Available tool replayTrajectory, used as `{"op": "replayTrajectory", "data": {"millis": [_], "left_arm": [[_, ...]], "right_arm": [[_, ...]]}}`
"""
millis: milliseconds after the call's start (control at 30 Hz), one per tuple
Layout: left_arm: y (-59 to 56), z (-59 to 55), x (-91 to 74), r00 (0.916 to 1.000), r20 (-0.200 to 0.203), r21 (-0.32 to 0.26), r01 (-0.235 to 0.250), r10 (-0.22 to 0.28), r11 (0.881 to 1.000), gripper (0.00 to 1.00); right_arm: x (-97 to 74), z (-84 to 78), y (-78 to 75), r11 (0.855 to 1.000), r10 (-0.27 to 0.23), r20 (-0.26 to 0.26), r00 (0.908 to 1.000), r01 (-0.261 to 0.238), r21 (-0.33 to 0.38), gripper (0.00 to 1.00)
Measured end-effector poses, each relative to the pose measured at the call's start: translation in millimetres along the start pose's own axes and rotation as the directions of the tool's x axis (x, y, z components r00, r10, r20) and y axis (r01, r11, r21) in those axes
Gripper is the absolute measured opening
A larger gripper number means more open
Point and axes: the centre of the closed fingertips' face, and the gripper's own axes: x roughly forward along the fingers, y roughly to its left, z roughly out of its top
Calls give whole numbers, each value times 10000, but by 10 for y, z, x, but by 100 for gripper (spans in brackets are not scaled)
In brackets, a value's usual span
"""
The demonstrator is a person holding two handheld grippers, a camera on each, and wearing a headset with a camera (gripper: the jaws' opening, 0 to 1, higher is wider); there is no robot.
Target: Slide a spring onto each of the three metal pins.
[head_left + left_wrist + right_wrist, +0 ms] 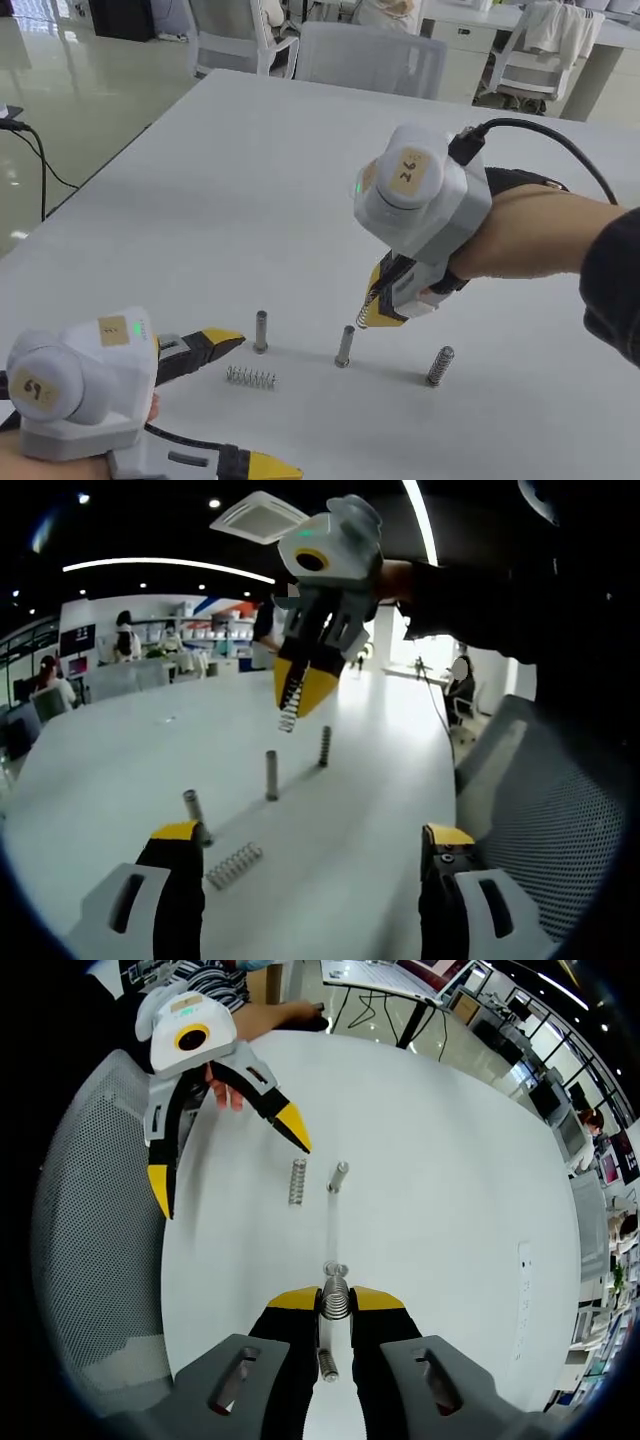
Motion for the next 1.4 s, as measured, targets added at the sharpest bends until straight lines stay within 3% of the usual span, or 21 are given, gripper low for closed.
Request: {"op": "replayTrajectory", "data": {"millis": [700, 1400], "left_arm": [[212, 2, -114, 9962, 305, -134, -811, 815, 9966, 97], [243, 8, -178, 9938, 429, -238, -1012, 1021, 9946, 97]], "right_arm": [[91, 24, -40, 9998, 153, -190, 9997, -155, -134, 8], [271, 14, -73, 9986, 529, -497, 9974, -533, -55, 8]]}}
